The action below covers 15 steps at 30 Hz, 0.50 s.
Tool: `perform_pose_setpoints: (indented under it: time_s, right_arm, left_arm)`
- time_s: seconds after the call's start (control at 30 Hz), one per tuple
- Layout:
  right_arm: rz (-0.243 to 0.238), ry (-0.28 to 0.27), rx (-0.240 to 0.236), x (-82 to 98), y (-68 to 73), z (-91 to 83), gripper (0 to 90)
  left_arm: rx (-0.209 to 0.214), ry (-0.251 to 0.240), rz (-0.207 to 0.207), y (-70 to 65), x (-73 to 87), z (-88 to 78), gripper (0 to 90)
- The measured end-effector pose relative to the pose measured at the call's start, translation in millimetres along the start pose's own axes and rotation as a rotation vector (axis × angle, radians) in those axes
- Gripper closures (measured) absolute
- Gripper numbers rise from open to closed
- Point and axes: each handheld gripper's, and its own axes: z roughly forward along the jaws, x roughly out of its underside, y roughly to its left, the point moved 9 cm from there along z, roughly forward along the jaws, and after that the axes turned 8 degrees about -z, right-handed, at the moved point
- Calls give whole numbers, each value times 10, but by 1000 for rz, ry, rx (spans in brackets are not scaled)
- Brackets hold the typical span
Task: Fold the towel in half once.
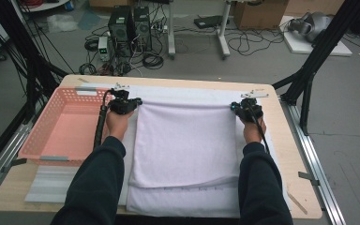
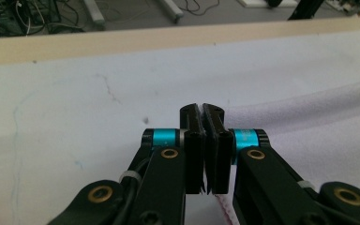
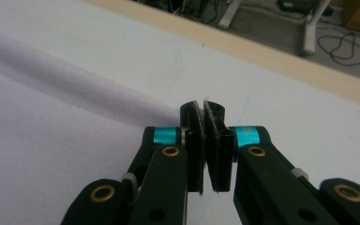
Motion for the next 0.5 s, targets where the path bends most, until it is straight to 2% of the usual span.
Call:
perform_pose_setpoints:
  time_s: [0.07, 0.1, 0.13, 0.2, 0.23, 0.27, 0.3, 0.33, 0.37, 0.43, 0.5]
  right_arm:
    - [-2, -6, 29, -56, -24, 35, 871]
    - [9, -9, 41, -57, -34, 53, 871]
    - [27, -7, 35, -35, -39, 85, 870]
    - [65, 15, 18, 34, -20, 145, 854]
    - [79, 17, 4, 52, 6, 166, 808]
    - [82, 22, -1, 59, 25, 182, 718]
    - [92, 30, 7, 61, 45, 177, 646]
    - [95, 23, -5, 51, 62, 168, 619]
    - [85, 20, -17, 39, 80, 152, 606]
    - [66, 22, -14, 13, 101, 105, 567]
    - [70, 4, -14, -24, 111, 48, 548]
  left_arm:
    - [19, -13, 0, -10, -37, 16, 870]
    - [22, -8, 19, -13, -31, 28, 869]
    - [19, 4, 34, -8, -12, 35, 869]
    - [32, 29, 27, -9, 40, 54, 860]
    - [30, 45, 30, -13, 65, 59, 824]
    - [28, 50, 39, -25, 79, 59, 739]
    - [48, 63, 32, -49, 97, 53, 647]
    - [83, 82, 9, -90, 120, 47, 559]
    - [85, 94, 22, -116, 136, 33, 501]
    - [90, 87, 48, -167, 151, -12, 450]
    - [100, 104, 32, -203, 161, -38, 387]
